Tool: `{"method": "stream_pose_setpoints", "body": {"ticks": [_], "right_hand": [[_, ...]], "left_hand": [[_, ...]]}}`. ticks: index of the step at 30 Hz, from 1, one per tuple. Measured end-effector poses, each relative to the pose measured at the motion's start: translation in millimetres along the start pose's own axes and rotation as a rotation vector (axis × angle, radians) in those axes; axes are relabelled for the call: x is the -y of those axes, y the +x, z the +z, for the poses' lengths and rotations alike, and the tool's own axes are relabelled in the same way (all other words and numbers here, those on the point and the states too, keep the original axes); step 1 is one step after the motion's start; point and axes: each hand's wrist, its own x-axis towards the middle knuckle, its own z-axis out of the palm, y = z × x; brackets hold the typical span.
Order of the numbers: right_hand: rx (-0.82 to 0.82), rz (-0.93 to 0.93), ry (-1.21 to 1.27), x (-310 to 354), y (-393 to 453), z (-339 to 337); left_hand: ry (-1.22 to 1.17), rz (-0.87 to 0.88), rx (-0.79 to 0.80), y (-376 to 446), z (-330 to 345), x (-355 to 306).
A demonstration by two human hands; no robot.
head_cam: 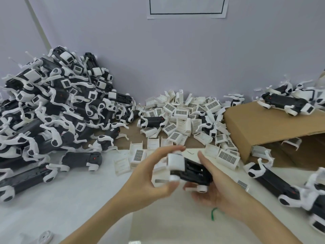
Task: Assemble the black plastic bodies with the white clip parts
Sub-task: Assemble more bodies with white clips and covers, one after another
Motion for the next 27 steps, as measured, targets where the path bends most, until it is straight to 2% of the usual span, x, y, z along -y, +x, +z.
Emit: {"method": "stream_pose_setpoints", "body": {"ticks": [2, 4, 6, 8, 10, 12, 16, 22, 24, 27], "right_hand": [[-0.027, -0.073, 0.151, -2, 3, 1], [-0.050, -0.197, 0.271, -1, 5, 4], [-0.056, -0.356, 0.238, 0, 4, 5], [-0.061, -0.471, 0.163, -3, 2, 6], [-0.078, -0.515, 0.074, -8, 2, 9], [-0.075, -0.533, -0.005, -14, 2, 10], [-0.051, -0.539, -0.149, -19, 3, 11], [-0.090, -0.534, -0.151, -18, 11, 9], [-0.105, -0.535, -0.139, -15, 10, 8], [-0.230, -0.561, -0.240, -11, 7, 5]], "left_hand": [[0.107, 0.036, 0.075, 1, 0, -1], [0.159, 0.050, 0.016, 0, 3, 0], [0.124, -0.052, -0.097, -2, 9, -1], [-0.033, -0.242, -0.149, -4, 19, -6], [-0.161, -0.350, -0.180, -6, 30, -5], [-0.223, -0.378, -0.232, -7, 35, -5], [-0.177, -0.307, -0.312, -7, 32, -4], [-0.169, -0.296, -0.327, -5, 26, -3], [-0.172, -0.239, -0.291, -6, 23, -3], [0.134, -0.021, -0.138, -9, 14, 1]]}}
